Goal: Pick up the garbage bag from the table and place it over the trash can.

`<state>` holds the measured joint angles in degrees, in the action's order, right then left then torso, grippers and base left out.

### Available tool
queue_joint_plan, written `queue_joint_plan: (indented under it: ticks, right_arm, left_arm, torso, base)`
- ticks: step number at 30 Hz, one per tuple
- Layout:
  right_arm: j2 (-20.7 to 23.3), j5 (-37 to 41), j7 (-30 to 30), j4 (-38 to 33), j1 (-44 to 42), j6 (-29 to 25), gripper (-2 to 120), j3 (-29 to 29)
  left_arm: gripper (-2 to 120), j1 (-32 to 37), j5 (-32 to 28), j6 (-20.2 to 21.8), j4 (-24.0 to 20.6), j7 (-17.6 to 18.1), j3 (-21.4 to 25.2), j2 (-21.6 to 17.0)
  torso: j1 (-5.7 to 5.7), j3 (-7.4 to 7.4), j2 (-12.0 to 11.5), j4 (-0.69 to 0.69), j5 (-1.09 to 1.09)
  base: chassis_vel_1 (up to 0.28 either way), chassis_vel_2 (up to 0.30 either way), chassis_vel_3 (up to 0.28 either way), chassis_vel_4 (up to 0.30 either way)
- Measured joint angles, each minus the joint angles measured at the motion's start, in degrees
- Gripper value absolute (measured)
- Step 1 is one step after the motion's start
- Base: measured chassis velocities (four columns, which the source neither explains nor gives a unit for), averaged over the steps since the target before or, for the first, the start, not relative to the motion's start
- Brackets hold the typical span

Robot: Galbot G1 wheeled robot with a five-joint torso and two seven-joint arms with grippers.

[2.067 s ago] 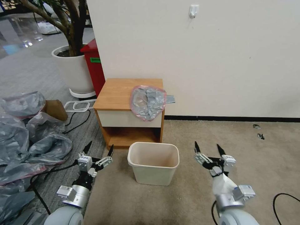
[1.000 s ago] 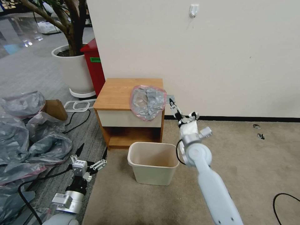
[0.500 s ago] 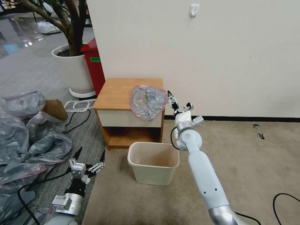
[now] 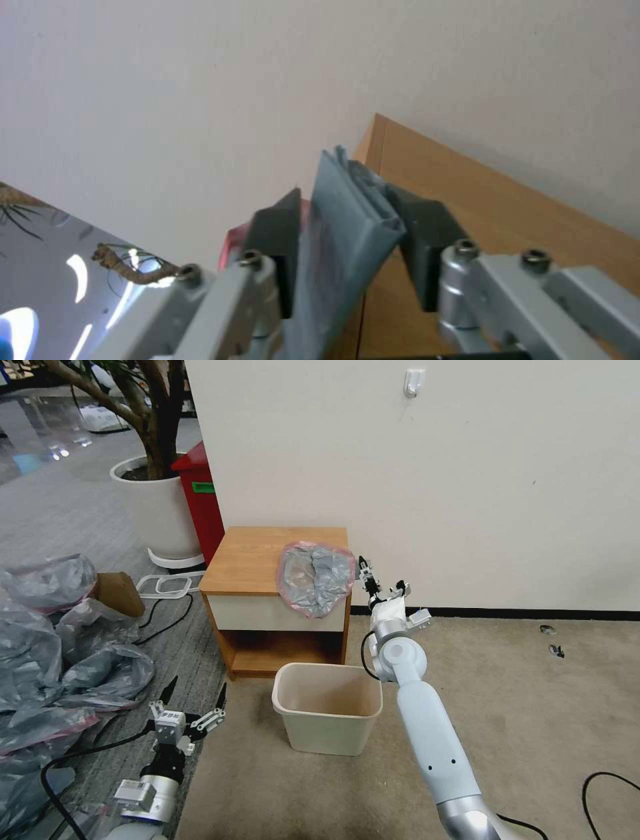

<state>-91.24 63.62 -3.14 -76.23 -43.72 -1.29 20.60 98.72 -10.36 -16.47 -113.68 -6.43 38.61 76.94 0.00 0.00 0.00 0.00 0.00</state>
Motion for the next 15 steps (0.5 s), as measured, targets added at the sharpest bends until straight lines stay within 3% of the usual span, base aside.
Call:
queue_joint_plan:
  ticks: [4, 8, 15]
  right_arm:
    - [-0.55, -0.46, -0.22, 0.64, 0.32, -0.11, 12, 0.24]
    - [-0.70, -0.64, -0.27, 0.69, 0.43, -0.20, 0, 0.50]
    - [-0.54, -0.75, 1.15, -1.93, -1.19, -0.74, 0, -0.21]
  left_arm:
    - [100, -0.12, 0.02, -0.01, 0.04, 0.16, -0.04, -0.15]
    - [100, -0.23, 0.02, -0.01, 0.08, 0.37, -0.13, -0.24]
    - [100, -0.53, 0.17, -0.01, 0.32, 0.91, -0.76, -0.17]
  torso:
    - [0.00, 0.00, 0.00, 0.00, 0.00]
    - [0.00, 0.00, 0.00, 0.00, 0.00]
    - [0.00, 0.00, 0.00, 0.00, 0.00]
  base:
    - [0.000, 0.000, 0.000, 0.000]
    - [0.000, 0.000, 0.000, 0.000]
    - [0.000, 0.000, 0.000, 0.000]
